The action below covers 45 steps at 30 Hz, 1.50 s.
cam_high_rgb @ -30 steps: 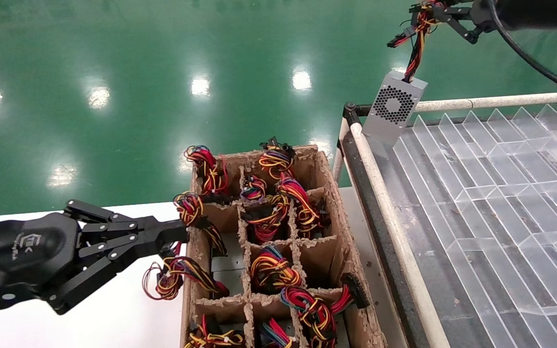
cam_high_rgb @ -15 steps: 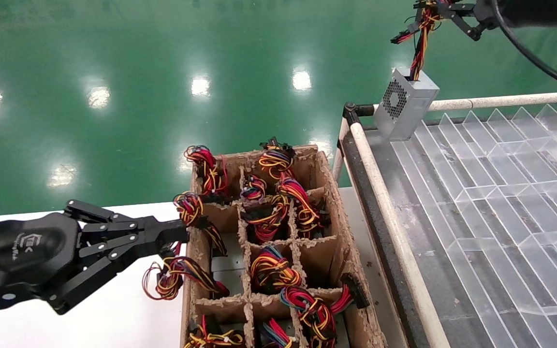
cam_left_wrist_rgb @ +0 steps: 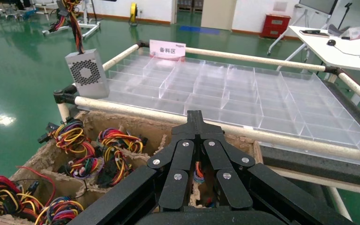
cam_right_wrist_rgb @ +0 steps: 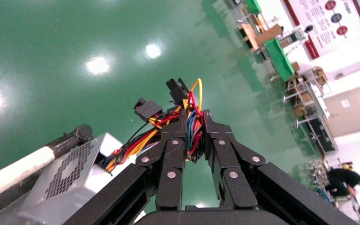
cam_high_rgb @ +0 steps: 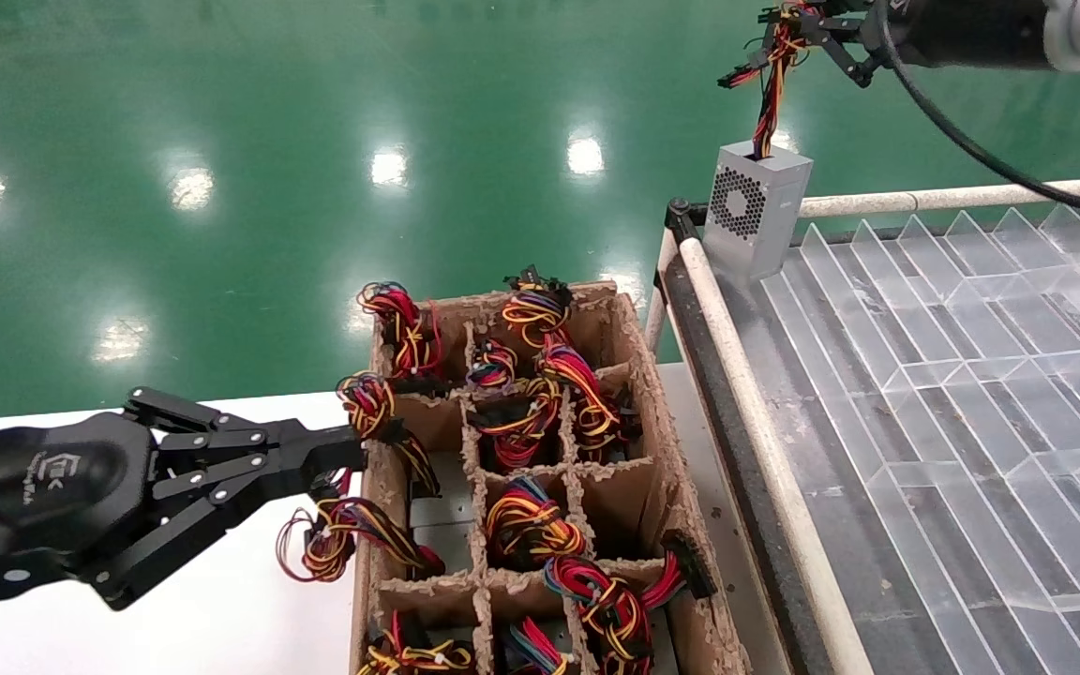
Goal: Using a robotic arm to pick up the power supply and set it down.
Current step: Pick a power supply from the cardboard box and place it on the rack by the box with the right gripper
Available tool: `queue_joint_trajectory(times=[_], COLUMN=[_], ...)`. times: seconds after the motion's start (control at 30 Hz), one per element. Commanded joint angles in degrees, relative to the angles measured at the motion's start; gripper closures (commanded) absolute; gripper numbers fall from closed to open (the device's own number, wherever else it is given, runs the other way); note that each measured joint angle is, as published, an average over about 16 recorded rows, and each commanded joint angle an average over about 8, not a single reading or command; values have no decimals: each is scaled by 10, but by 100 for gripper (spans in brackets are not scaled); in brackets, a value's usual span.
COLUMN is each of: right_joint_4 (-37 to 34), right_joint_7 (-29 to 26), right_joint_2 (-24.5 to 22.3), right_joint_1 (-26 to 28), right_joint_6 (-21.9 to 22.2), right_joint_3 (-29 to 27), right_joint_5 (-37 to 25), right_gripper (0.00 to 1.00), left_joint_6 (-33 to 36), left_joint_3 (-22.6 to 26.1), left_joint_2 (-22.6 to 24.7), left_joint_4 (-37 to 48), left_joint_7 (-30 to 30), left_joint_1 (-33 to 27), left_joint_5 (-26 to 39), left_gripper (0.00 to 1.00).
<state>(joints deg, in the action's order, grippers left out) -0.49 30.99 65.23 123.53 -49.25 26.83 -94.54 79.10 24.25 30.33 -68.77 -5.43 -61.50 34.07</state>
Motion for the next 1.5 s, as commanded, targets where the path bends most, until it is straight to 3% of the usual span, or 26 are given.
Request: queue_joint_trajectory(times=[0.03, 0.8, 1.5], right_joint_4=[-1, -8, -24], right_joint_7=[-4, -46, -124], right_joint_2=[6, 21, 19], right_joint_1=[-5, -2, 6], right_joint_6=[14, 83, 73], right_joint_3=[-2, 4, 11], right_joint_5=[4, -5, -15], right_gripper=[100, 100, 100], left_joint_6=[0, 0, 0], left_joint_3=[0, 0, 0], left_joint_2=[0, 0, 0], left_joint_4=[0, 0, 0], left_joint_7=[0, 0, 0], left_joint_1=[0, 0, 0], left_joint_5=[0, 0, 0], left_gripper=[100, 100, 100])
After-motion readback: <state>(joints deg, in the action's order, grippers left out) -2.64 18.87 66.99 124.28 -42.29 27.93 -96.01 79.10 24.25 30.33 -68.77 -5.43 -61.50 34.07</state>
